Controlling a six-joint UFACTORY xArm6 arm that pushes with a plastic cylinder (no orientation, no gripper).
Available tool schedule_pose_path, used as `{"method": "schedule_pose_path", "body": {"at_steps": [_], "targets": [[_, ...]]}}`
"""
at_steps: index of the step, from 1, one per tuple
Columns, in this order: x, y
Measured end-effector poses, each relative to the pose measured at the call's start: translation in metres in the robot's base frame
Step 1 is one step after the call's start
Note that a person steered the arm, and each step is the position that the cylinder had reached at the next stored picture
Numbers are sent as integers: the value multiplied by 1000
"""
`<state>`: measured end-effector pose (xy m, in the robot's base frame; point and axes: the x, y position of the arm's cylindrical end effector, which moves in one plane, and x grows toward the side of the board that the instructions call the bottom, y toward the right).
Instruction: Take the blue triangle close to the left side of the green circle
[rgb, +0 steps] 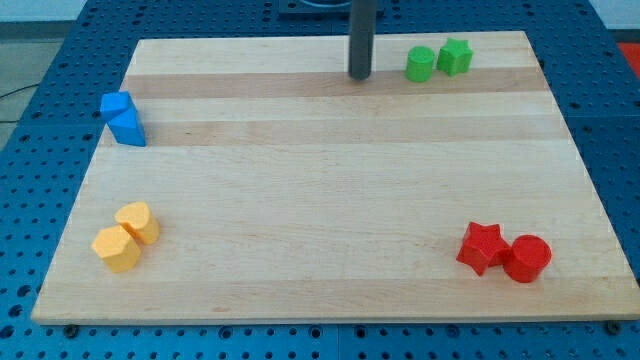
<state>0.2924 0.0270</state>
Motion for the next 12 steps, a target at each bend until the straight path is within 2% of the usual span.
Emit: {"method": "schedule_pose_path", "body": {"at_steps": [1,2,3,4,5,6,7,8,9,10,11,12], "targets": [[70,16],[132,-73],[189,-32],[248,-46],[190,-165],[165,-293],[144,-331],[102,-321],[82,-249],[48,-221],[30,-165],[13,-90]]}}
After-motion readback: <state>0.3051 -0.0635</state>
